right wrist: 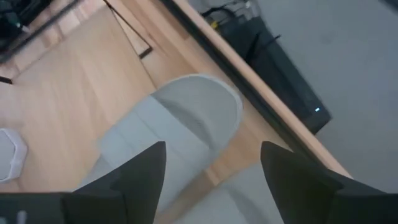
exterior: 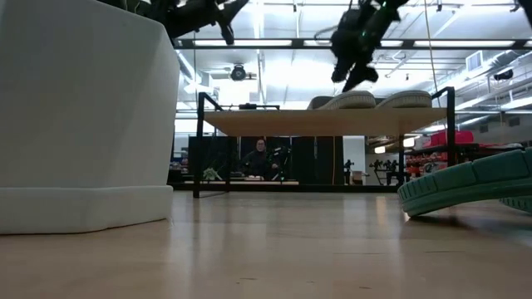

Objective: Pick and place slides into the shelf
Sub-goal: Put the gray slide on the shelf

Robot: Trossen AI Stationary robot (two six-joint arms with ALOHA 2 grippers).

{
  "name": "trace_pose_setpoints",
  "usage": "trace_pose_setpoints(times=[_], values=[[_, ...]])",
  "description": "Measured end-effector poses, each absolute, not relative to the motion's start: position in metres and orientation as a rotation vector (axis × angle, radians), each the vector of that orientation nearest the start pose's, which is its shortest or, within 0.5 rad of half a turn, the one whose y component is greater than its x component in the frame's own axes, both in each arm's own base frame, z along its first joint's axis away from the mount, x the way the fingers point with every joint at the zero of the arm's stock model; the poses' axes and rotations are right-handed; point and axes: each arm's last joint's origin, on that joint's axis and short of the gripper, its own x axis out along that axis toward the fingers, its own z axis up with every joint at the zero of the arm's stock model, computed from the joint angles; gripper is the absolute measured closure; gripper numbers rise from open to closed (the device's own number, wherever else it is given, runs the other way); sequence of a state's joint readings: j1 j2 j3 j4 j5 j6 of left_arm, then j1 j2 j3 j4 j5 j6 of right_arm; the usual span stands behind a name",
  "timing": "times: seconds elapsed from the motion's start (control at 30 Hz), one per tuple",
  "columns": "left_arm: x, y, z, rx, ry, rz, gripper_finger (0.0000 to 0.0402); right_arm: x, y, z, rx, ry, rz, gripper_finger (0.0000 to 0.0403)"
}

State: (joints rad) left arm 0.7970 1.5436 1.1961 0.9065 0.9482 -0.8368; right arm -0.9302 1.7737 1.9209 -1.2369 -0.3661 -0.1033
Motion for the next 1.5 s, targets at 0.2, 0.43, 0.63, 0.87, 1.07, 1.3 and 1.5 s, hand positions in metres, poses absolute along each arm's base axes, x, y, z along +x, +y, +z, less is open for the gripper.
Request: trace_pose_setpoints(times=[0.2, 0.43, 0.63, 0.87, 1.07, 1.3, 1.5], values=[[0.26, 0.219, 0.379, -0.425, -0.217, -0.281, 0.0319, 0.226, -0.305, 0.338, 0.626, 0.933, -0.42, 0.0135], [0.264, 0.215, 0.378, -0.431, -0.212, -0.297, 0.0311, 0.234, -0.333, 0.31, 0.674, 0.882, -0.38, 0.0135], [0.264, 0.215, 0.378, -0.438, -0.211, -0.298, 0.0317, 0.239, -0.344, 0.29, 0.723, 0.87, -0.309, 0.0135], [0.264, 0.215, 0.378, -0.439, -0.21, -0.298, 0.0314, 0.24, -0.35, 0.279, 0.752, 0.849, -0.248, 0.0135], [0.264, 0.215, 0.378, -0.439, -0.21, -0.298, 0.0312, 0.239, -0.35, 0.279, 0.756, 0.832, -0.228, 0.0136], [0.264, 0.215, 0.378, -0.439, -0.21, -0.298, 0.0319, 0.239, -0.35, 0.28, 0.754, 0.827, -0.215, 0.0163], [0.264, 0.215, 0.378, -0.438, -0.21, -0.298, 0.0313, 0.239, -0.35, 0.28, 0.754, 0.827, -0.215, 0.0207]])
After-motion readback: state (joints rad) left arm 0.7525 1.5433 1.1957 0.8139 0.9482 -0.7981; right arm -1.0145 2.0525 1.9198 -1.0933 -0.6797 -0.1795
